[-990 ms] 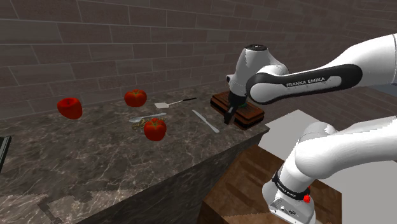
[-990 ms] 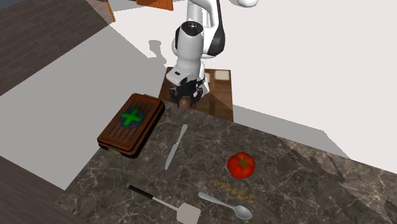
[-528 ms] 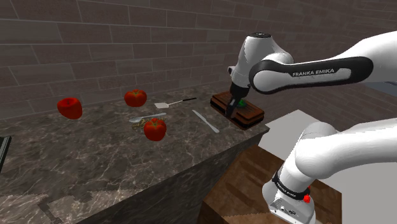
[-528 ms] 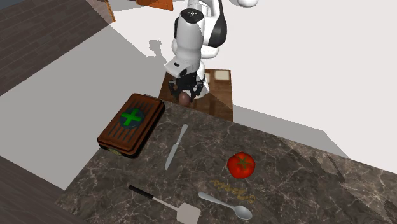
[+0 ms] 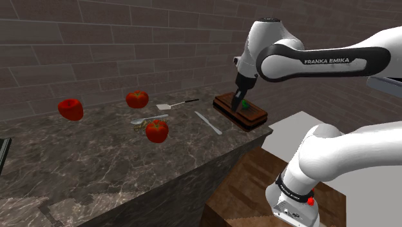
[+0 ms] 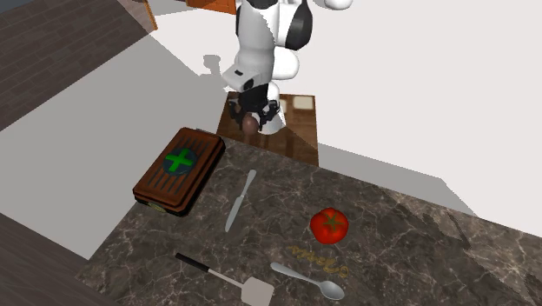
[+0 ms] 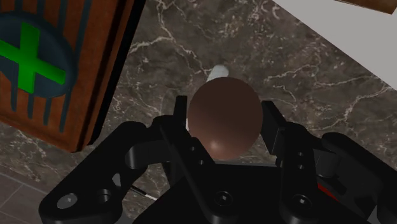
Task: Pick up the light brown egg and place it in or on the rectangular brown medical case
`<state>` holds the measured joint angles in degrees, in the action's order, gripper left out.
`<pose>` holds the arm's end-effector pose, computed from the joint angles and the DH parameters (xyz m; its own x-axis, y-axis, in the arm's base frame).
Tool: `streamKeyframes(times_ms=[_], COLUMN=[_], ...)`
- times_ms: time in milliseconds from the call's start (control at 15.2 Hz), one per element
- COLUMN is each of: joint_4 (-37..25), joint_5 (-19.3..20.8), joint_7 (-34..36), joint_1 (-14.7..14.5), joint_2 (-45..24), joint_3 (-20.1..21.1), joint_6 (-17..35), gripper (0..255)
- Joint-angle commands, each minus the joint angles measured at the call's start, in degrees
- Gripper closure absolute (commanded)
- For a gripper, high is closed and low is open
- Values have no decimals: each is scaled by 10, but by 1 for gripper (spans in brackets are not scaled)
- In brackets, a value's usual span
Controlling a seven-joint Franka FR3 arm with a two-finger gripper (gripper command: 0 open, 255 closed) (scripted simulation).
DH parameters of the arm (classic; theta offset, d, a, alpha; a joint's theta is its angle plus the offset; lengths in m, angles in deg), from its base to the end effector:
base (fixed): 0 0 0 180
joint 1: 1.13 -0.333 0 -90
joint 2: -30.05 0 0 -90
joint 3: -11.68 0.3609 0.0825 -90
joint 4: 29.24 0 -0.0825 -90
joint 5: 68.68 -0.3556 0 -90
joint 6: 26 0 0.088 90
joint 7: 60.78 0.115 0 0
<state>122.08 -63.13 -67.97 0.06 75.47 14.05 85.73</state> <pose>0.2649 0.0006 0.5219 0.9819 0.1707 0.0823 0.1589 -0.9782 0.1336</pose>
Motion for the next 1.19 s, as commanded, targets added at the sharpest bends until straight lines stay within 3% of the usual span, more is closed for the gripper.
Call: streamKeyframes(times_ms=[0,594,1122], joint_4=[-11,-58,-144], joint_5=[-1,62,82], joint_7=[0,-124,-233], joint_1=[-1,56,81], joint_2=[1,-69,-173], joint_3=[1,-114,-211], joint_6=[-13,27,61], gripper=[255,255,255])
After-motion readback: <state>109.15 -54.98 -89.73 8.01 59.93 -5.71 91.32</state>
